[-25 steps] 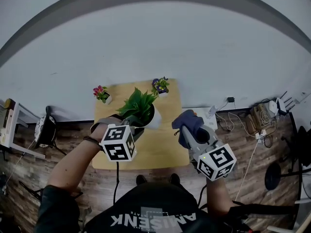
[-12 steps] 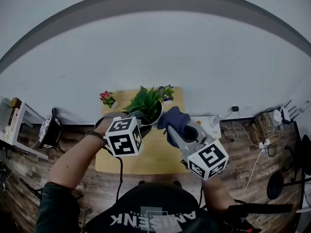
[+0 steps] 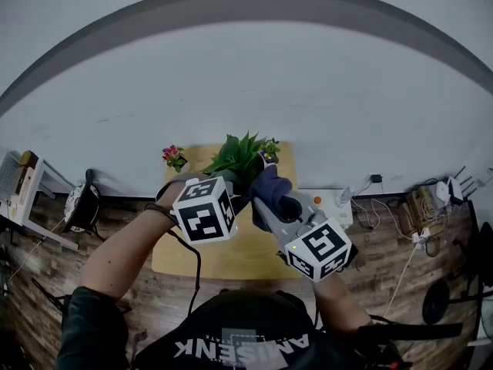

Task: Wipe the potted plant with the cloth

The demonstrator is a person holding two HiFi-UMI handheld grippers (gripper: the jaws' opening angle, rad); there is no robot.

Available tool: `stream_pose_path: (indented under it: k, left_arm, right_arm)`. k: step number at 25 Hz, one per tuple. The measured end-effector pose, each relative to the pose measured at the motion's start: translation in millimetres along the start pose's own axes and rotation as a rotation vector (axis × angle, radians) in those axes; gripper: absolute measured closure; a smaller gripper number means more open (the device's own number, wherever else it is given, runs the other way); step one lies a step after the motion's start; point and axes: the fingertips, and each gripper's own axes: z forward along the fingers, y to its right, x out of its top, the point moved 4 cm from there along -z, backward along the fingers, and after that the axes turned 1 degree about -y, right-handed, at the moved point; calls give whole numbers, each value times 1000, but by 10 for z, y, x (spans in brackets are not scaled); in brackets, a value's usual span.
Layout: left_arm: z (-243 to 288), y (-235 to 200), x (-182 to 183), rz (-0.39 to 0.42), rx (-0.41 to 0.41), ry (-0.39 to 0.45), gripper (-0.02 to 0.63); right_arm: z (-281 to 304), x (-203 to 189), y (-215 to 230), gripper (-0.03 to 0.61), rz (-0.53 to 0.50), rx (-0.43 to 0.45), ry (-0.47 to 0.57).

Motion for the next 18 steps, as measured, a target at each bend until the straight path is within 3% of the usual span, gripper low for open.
stream_pose_path:
  k: [18]
  left_arm:
    - [-217, 190, -111, -17, -11, 48, 603]
  right_arm:
    - [-33, -483, 70, 528, 81, 0, -74]
